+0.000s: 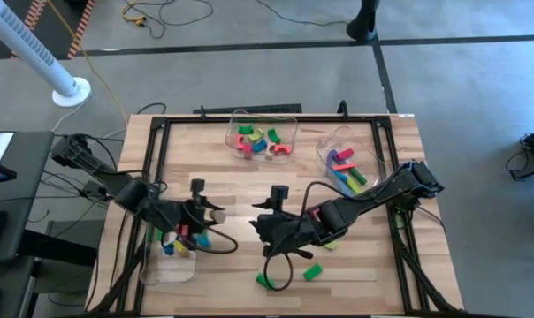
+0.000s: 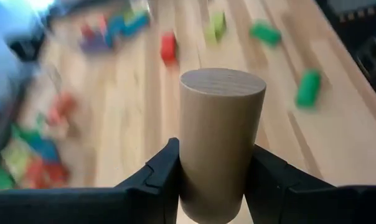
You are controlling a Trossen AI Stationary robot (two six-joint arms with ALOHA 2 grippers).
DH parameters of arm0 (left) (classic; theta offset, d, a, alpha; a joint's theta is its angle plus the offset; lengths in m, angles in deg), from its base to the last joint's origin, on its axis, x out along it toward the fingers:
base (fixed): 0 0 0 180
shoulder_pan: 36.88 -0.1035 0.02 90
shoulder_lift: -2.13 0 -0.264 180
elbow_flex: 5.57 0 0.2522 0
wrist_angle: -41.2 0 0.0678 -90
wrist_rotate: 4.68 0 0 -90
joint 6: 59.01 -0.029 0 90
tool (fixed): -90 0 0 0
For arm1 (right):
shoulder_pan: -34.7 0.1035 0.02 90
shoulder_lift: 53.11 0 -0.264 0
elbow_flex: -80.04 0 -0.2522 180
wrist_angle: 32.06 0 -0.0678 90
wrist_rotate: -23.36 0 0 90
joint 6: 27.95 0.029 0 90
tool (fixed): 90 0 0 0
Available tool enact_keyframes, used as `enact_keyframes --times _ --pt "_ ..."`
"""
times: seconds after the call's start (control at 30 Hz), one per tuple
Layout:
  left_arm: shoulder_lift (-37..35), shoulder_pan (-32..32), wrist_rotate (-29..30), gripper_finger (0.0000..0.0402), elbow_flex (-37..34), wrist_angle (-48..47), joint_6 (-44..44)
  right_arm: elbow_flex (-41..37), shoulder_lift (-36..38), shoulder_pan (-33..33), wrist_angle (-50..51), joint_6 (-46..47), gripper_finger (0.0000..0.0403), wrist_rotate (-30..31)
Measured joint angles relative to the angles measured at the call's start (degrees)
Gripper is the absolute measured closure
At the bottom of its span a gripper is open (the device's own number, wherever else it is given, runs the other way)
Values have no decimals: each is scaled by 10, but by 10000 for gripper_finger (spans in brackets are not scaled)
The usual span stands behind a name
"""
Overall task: Sort blocks by size
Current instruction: Put the brown cylindrical block into the left transparent bin
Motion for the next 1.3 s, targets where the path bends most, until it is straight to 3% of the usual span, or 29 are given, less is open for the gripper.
enact_keyframes --times 0.3,0.53,0.77,1.03,1.3 --pt "-12 54 -67 274 0 -225 210 0 0 8 93 74 164 -8" --pt "-12 112 -109 274 0 -320 354 0 0 15 118 86 164 -8" --pt "-2 152 -116 274 -10 -340 428 -15 -1 25 171 132 164 -9" --pt "3 153 -146 272 -66 -339 460 -45 -1 46 188 175 164 -9" --pt "3 153 -158 246 -75 -336 484 -49 -1 60 196 192 164 -8"
